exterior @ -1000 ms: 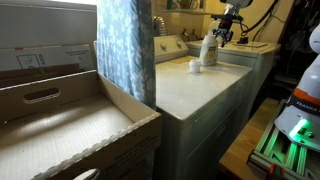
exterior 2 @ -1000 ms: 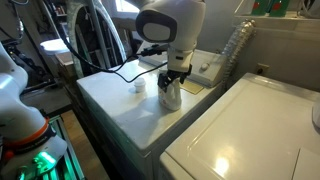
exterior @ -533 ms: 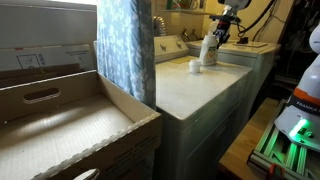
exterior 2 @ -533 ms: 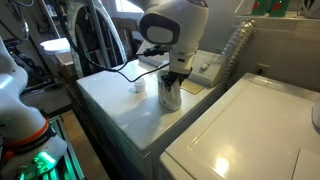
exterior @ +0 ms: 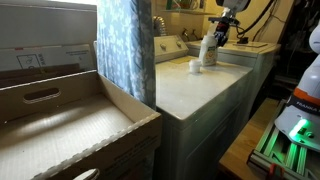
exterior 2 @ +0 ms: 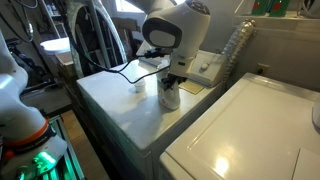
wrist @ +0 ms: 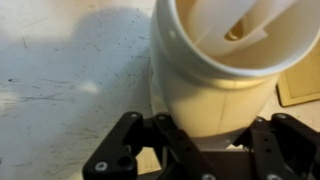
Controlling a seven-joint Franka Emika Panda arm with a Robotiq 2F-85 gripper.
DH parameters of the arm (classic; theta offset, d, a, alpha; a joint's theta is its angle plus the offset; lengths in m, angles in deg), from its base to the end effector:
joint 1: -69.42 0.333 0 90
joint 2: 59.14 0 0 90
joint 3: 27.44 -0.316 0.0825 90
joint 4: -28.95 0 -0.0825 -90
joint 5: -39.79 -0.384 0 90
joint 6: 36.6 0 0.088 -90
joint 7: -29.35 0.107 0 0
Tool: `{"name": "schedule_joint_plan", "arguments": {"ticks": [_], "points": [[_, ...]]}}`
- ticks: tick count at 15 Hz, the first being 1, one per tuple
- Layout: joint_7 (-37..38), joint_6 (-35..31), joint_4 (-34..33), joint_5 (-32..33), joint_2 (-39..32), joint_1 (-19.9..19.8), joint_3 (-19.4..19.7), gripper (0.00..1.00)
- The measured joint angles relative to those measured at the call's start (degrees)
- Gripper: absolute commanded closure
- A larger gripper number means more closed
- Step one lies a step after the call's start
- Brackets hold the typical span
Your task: Pour some of contents of the container into the cap
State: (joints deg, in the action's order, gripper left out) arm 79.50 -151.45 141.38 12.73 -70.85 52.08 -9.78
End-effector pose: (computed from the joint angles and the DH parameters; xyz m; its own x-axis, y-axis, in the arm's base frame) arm 0.4955 -0.3066 0.3678 -0.1235 -0.9238 -0.3625 -0.9847 0.1592 -0.0703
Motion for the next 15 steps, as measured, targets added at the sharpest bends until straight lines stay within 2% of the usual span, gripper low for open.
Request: {"name": "schedule_joint_plan", "arguments": {"ticks": [15], "points": [[-4.6, 1.0, -0.4, -2.9, -0.4, -0.3, -0.3, 1.0]]}}
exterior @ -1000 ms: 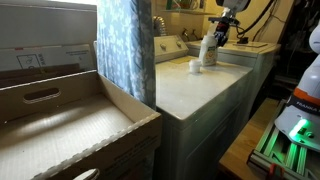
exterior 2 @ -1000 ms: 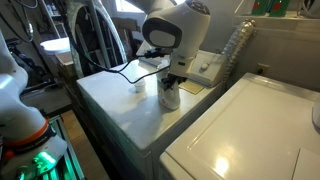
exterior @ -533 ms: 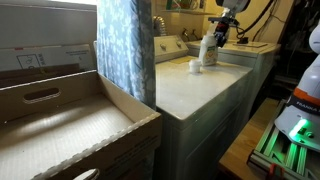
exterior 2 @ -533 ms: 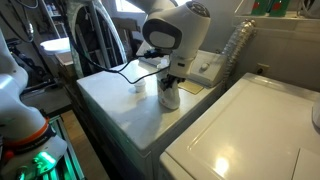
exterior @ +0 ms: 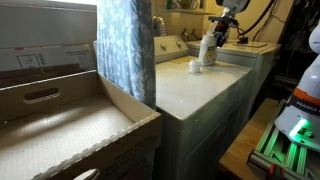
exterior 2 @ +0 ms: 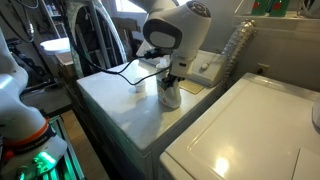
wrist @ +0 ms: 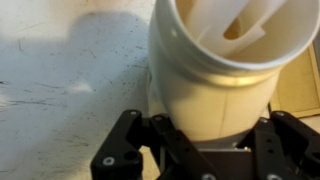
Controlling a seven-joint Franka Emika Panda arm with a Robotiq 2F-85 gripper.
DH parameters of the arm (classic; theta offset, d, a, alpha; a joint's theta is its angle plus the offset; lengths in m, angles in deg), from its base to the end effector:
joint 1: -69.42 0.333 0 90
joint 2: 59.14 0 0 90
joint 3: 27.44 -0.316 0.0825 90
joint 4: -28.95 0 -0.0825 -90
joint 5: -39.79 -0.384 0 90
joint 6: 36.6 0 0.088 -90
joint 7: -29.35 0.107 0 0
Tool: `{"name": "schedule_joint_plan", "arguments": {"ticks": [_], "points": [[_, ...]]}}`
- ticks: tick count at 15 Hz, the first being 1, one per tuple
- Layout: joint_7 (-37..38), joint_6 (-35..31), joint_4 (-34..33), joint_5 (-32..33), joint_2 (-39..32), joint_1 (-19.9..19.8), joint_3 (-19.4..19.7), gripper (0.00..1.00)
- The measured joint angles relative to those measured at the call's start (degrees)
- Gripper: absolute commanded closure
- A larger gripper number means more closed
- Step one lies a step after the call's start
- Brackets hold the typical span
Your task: Pour some of contents of the container into the cap
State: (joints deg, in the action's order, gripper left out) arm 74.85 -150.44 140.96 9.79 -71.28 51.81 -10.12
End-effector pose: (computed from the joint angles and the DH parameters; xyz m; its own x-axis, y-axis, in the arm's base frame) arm 0.4990 -0.3033 0.3666 -0.0569 -0.9151 -0.3992 -0.9880 0.1092 -0.1093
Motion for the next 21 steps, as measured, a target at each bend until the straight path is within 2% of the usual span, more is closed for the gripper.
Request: {"name": "schedule_joint_plan", "arguments": {"ticks": [21], "points": [[-4.7, 3.9, -3.8, -7.8, -2.0, -0.1, -0.4, 1.0]]}}
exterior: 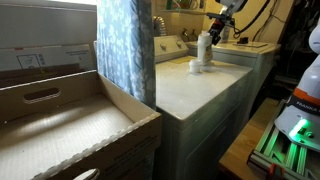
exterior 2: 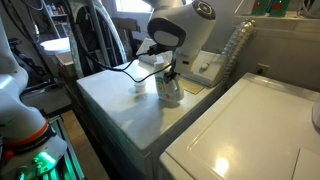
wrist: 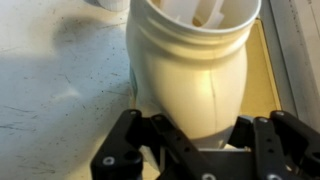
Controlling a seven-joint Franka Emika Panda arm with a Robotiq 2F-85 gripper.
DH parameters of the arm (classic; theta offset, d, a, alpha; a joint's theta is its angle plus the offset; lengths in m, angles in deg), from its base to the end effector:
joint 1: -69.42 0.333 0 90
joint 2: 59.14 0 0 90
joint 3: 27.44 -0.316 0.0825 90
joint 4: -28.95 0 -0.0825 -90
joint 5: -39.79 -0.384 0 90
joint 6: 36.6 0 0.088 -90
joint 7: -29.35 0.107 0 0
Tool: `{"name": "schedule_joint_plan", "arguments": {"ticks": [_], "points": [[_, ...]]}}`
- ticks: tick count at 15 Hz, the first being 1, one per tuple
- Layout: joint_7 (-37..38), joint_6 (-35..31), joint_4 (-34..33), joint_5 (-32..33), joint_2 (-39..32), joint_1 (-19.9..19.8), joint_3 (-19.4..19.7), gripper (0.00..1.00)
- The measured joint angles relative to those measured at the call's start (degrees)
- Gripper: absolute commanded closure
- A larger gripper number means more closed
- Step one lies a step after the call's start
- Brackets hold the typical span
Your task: Pour some of contents of the container into the cap
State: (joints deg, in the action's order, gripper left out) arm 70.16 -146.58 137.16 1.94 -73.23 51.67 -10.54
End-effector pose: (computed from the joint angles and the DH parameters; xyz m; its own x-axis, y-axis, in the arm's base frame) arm 0.5194 -0.2965 0.3761 0.0155 -0.8703 -0.4922 -0.9779 0.0895 -0.1890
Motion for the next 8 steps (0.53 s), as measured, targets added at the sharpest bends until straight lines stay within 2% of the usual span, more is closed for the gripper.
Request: {"name": "schedule_joint_plan", "arguments": {"ticks": [8], "points": [[-0.4, 0.8, -1.0, -1.7, -0.4, 0.0, 0.0, 1.0]]}}
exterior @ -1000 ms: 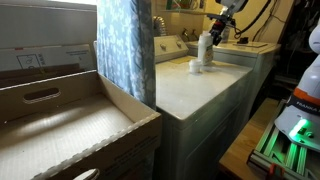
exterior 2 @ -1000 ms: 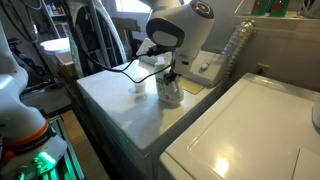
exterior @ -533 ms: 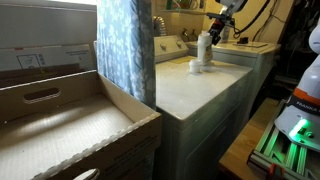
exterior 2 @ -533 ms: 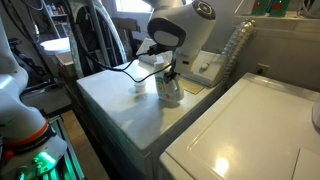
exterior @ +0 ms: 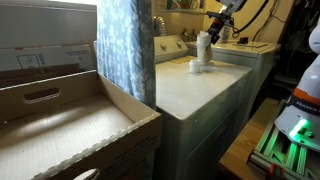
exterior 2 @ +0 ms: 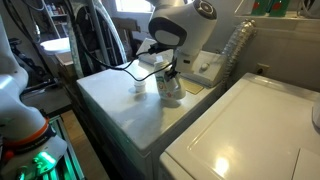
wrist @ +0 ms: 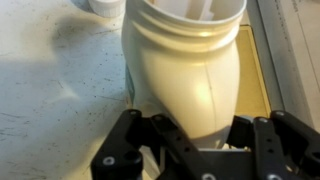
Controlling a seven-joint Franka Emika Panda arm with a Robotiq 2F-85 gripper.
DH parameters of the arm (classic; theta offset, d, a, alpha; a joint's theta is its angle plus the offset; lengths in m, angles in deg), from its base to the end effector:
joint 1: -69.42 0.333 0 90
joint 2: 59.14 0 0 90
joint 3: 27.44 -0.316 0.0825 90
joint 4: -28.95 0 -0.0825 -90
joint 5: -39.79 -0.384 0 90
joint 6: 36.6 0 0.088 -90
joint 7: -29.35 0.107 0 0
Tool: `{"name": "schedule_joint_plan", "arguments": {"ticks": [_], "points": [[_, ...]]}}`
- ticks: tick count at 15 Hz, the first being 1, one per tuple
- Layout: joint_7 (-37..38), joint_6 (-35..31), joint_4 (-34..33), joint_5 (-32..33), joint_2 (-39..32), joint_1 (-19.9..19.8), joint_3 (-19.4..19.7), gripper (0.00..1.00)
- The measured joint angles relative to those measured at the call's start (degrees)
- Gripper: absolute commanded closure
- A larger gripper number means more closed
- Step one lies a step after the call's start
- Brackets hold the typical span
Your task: Pour some of contents of the container into the cap
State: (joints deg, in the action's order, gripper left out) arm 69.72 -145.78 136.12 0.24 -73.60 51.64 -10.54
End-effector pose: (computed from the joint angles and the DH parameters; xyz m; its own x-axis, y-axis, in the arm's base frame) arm 0.5243 -0.2961 0.3807 0.0247 -0.8600 -0.5097 -0.9736 0.0950 -0.2075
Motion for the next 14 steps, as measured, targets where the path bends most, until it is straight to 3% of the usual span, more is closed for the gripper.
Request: {"name": "schedule_joint_plan", "arguments": {"ticks": [14], "points": [[-0.7, 3.3, -2.3, -2.8, -0.3, -0.9, 0.0, 1.0]]}}
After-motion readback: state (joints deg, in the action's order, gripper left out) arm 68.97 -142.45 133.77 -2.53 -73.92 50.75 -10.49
